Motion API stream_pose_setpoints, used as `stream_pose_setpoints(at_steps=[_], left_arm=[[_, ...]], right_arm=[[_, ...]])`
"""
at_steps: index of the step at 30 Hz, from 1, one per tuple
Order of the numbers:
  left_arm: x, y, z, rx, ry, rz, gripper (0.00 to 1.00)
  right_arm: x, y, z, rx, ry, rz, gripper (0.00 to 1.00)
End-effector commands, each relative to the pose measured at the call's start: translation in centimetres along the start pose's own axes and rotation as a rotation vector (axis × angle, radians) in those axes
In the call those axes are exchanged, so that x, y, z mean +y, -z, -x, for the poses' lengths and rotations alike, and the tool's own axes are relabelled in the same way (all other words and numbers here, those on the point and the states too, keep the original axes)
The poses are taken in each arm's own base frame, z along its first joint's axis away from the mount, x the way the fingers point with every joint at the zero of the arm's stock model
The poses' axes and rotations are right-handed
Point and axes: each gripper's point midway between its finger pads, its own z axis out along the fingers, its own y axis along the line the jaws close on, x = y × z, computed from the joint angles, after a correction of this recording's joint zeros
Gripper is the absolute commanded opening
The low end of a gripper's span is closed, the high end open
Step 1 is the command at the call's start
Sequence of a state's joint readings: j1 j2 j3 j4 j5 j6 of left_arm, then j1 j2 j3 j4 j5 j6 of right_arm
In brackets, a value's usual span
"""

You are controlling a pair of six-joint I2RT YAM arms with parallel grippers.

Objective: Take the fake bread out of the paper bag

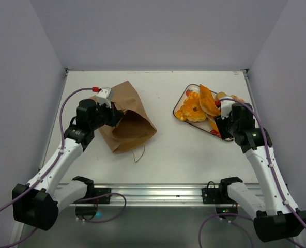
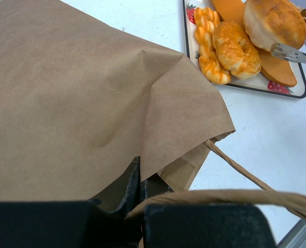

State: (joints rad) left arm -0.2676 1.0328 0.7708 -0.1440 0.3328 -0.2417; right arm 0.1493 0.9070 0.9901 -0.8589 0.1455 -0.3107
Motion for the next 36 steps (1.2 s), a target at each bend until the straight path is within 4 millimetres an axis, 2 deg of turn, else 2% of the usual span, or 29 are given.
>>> stream_pose_setpoints(at_steps=[1, 7, 18, 23, 29, 32, 35, 36], left_arm=[[0.0, 0.1, 0.6, -0.026, -0.028, -0.011, 0.03], [0.1, 0.2, 0.6, -0.027, -0.027, -0.007, 0.03], [-0.1, 0.2, 0.8, -0.029, -0.027, -0.012, 0.03], [-0.2, 0.3, 1.1, -0.033, -0.026, -0.012, 0.03], [-0.3, 0.5, 1.3, -0.032, -0.024, -0.012, 0.03], [-0.5, 0.6, 1.6, -0.034, -0.019, -0.016, 0.03], [-0.8, 0.9, 2.3, -0.039, -0.015, -0.02, 0.03], [-1.1, 1.1, 3.1, -0.053, -0.018, -0.023, 0.03]], right_arm=[[-0.7, 0.4, 1.3, -0.059, -0.009, -0.03, 0.54], [-0.7, 0.9, 2.0, -0.086, -0.013, -0.021, 0.54], [-0.3, 3.6, 4.2, -0.212, 0.023, 0.03, 0.5], [0.1, 4.3, 4.6, -0.23, 0.051, 0.064, 0.49], [2.5, 4.8, 5.1, -0.283, 0.108, 0.2, 0.47], [4.4, 5.4, 5.6, -0.326, 0.147, 0.313, 0.46], [5.8, 5.6, 6.0, -0.349, 0.166, 0.398, 0.45], [6.1, 5.7, 6.1, -0.354, 0.17, 0.416, 0.45]])
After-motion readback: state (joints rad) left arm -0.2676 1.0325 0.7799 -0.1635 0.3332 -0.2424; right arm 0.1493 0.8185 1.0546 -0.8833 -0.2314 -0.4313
